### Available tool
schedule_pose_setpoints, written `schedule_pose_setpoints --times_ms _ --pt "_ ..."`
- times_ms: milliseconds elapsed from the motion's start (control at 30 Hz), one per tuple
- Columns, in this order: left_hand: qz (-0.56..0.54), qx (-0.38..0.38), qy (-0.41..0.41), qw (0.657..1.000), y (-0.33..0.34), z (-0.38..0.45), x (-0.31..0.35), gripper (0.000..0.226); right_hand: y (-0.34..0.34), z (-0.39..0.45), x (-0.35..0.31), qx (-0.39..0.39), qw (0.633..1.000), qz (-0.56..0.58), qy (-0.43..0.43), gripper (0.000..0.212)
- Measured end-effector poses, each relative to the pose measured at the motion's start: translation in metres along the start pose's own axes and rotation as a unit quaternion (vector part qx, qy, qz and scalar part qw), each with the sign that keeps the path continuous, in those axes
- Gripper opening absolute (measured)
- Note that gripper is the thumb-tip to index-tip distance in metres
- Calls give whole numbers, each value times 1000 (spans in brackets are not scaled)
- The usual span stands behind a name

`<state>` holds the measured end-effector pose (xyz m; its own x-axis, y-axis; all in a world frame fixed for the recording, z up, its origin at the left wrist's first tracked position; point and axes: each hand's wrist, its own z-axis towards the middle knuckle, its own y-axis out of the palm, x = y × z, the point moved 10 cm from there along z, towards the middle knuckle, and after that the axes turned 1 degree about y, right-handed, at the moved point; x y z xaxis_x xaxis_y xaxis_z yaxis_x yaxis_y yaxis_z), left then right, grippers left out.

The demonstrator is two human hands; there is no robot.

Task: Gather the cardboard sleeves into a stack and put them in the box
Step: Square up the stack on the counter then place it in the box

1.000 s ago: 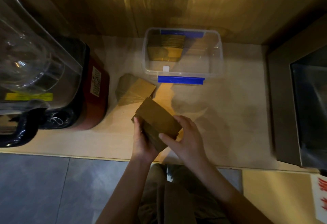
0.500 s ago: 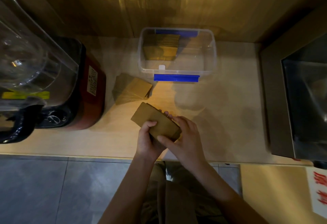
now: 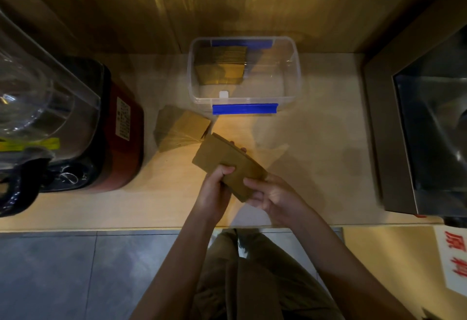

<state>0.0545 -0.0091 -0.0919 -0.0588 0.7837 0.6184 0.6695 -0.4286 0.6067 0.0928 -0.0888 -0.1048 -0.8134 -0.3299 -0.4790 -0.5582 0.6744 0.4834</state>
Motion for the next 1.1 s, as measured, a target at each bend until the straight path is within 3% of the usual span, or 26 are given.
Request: schedule_pose_setpoints --times_ms 133,200,300,367,533,767,933,1100 --pt "58 6 12 998 -29 4 22 65 -17 -9 -34 60 985 -148 -57 22" --pt "181 -12 39 983 -37 6 33 57 -28 -11 -51 85 959 -254 -94 28" --pt "397 -15 71 915 -36 11 32 39 -38 -5 -60 90 922 -350 -136 33" --pt "474 6 94 875 -38 16 24 35 -43 3 -61 108 914 -358 -159 35" --pt "470 93 102 872 -53 21 9 37 -54 19 -53 159 891 -375 -199 40" --pt "503 87 108 853 -53 21 11 55 -61 17 -41 208 884 -363 -210 57" --pt "508 126 114 844 -47 16 3 59 -59 10 -30 247 883 -331 -225 55" --pt "495 165 133 843 -46 10 0 49 -58 5 -28 264 875 -326 -240 46"
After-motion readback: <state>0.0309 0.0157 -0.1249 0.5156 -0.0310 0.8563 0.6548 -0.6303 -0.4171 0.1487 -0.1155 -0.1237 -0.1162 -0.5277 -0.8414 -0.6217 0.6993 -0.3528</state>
